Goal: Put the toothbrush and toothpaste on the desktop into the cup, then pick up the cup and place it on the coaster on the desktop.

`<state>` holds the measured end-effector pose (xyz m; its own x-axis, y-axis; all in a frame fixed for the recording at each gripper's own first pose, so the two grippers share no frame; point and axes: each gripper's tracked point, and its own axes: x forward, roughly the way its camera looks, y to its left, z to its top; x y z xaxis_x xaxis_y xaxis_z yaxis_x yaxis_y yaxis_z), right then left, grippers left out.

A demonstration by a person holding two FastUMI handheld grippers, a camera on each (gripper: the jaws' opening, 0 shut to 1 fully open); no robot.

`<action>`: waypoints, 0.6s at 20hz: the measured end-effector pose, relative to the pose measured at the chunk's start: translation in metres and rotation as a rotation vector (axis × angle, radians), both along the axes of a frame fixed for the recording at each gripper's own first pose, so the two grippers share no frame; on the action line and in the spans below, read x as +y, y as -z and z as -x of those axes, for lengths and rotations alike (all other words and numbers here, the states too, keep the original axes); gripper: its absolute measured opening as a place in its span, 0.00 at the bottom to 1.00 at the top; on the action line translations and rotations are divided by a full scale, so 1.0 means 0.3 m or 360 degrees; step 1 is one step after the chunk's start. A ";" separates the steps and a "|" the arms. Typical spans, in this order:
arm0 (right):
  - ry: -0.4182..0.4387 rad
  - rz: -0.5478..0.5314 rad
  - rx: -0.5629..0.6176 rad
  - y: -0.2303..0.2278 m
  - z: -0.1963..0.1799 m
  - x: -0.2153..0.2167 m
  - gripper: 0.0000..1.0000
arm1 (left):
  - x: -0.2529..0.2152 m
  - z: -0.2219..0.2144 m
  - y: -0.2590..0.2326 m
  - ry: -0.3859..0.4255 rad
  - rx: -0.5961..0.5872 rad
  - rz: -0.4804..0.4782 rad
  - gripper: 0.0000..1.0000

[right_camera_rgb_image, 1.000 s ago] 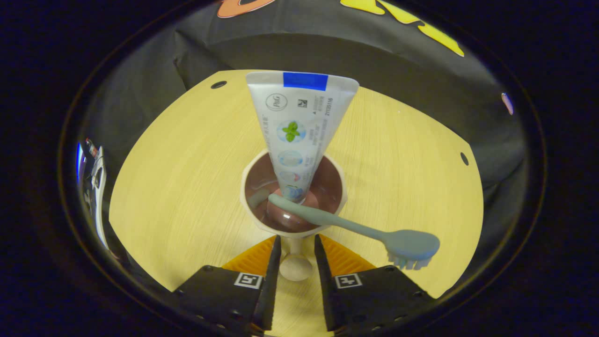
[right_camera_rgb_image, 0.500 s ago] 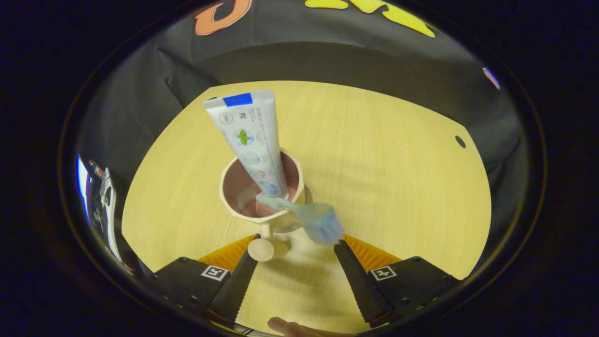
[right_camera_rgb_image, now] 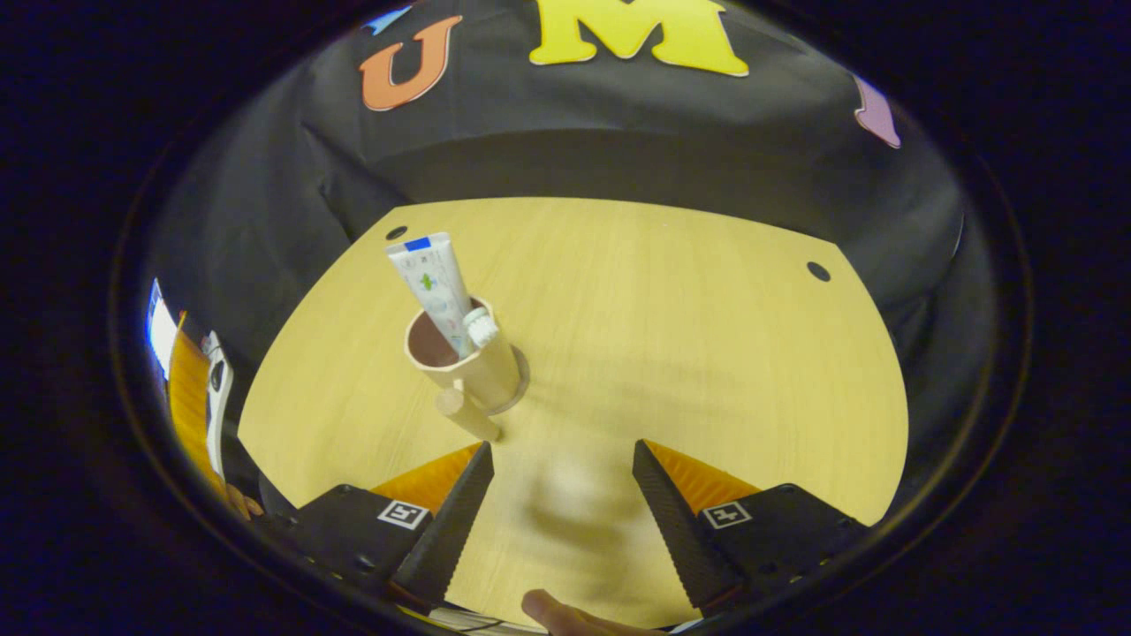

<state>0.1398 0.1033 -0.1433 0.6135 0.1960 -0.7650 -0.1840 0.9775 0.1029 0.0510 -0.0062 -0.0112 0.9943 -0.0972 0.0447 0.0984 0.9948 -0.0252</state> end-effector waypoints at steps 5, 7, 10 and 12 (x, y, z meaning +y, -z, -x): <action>0.0149 -0.0031 -0.0164 -0.040 0.053 -0.249 0.96 | -0.073 0.007 0.033 0.0002 0.0063 -0.0081 0.99; 0.0201 -0.0054 -0.0210 -0.042 0.079 -0.329 0.94 | -0.115 0.013 0.033 0.0028 0.0065 -0.0097 0.99; 0.0243 0.0012 -0.0366 -0.058 0.107 -0.435 0.94 | -0.162 0.032 0.036 0.0046 0.0063 -0.0134 0.99; 0.0280 0.0068 -0.0493 -0.085 0.132 -0.492 0.94 | -0.196 0.041 0.036 0.0046 0.0056 -0.0163 0.98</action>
